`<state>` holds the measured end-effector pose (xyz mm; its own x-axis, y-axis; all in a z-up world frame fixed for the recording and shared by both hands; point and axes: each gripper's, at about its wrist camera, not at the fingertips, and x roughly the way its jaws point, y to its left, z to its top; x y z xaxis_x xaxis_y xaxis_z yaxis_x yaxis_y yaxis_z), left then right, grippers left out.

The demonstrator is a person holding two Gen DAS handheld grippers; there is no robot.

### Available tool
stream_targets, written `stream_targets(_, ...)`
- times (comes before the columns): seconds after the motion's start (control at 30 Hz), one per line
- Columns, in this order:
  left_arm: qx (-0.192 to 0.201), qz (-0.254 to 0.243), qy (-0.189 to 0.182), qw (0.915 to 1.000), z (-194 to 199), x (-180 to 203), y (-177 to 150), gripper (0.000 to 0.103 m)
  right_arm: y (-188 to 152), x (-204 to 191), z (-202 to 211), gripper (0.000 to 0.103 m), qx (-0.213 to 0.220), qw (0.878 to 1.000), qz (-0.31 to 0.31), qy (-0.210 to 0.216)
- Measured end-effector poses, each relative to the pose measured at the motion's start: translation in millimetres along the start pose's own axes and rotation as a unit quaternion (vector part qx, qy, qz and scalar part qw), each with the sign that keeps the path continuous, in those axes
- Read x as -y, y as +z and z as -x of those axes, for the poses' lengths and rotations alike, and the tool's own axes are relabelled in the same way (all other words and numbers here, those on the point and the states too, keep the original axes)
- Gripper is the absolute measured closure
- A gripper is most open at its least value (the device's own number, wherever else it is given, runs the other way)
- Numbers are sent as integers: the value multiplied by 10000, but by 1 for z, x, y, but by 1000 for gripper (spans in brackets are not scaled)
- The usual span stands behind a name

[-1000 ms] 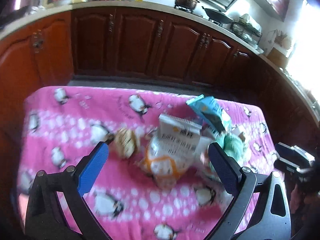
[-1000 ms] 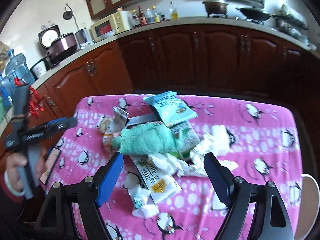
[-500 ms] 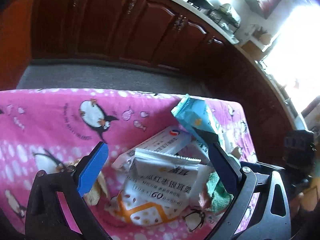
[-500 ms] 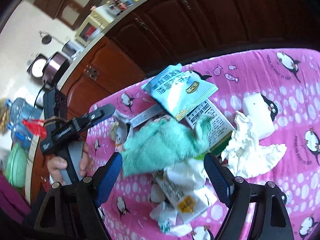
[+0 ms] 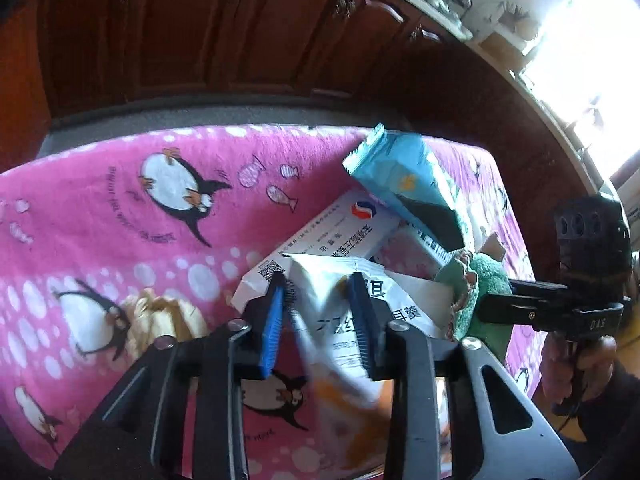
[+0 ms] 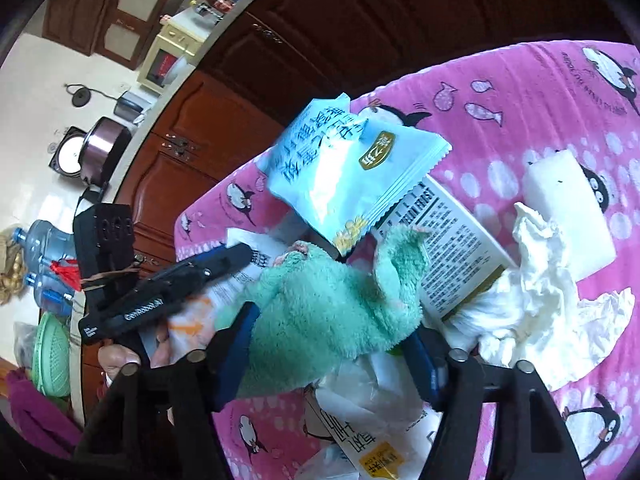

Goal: Collect trash
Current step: 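Carry the towel with the right gripper while the left gripper carries the bag to the white bin, then open the right gripper over the bin while the left gripper releases the bag into it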

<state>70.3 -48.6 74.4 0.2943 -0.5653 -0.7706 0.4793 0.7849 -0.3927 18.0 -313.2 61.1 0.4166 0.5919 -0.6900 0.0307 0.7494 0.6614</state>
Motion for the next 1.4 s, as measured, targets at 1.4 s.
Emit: stream_targets(1.4,199,10,-321,9993,-178,436,-4,68,-140,302,342,38,1143,9041,-1103,-3967)
